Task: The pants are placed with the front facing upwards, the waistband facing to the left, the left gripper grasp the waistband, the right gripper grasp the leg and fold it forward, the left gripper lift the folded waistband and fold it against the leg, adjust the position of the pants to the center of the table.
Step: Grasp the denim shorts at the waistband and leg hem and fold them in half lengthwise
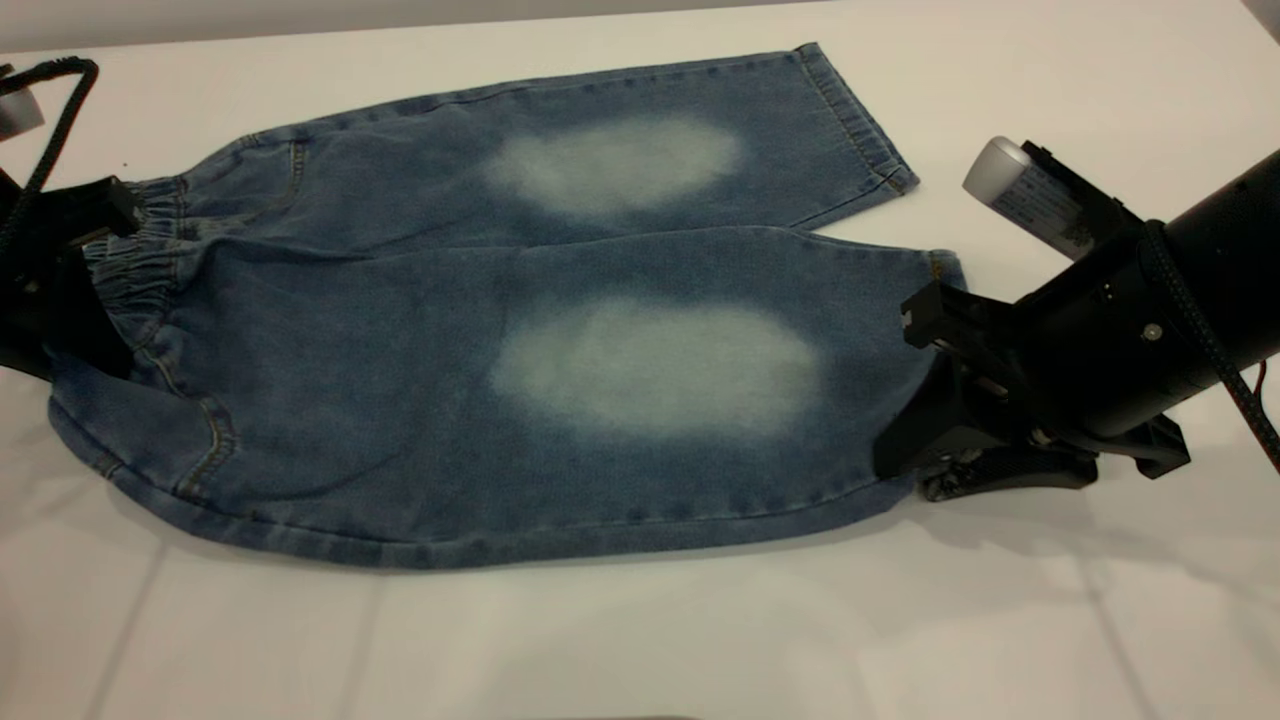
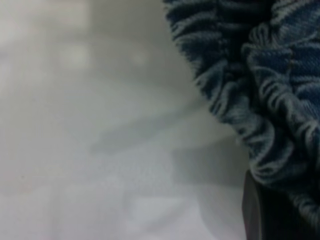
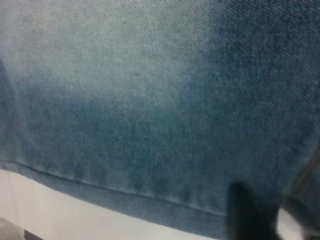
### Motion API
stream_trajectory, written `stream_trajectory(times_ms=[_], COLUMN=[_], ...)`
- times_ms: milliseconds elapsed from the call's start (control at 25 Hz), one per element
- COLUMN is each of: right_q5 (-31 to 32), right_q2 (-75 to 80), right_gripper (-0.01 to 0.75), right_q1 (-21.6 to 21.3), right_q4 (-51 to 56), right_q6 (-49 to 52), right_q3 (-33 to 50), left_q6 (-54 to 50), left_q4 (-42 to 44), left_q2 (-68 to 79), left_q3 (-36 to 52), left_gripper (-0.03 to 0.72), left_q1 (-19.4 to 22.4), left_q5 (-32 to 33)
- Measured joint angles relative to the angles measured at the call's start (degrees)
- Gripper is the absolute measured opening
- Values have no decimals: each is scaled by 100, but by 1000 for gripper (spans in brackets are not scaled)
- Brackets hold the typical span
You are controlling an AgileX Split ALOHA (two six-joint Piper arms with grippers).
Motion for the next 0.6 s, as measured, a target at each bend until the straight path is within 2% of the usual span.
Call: stream_trajectory(times_ms=[80, 160, 360, 600], right_q5=[30, 104, 528, 930], right_q2=[0, 0, -216, -1163], right_gripper=[62, 32, 27, 27], right_q1=[0, 0, -30, -37], right_q4=[0, 0, -94, -168], right_q6=[0, 0, 8, 437], right_q3=[0, -12, -22, -22], left_q6=[0, 0, 189, 272], left_q4=[-7, -13, -13, -8], left_q2=[0, 0, -187, -923], left_q3=[0, 0, 0, 1], left_gripper=[98, 98, 98, 98], left_q1=[-1, -1, -7, -13], left_q5=[12, 41, 231, 520])
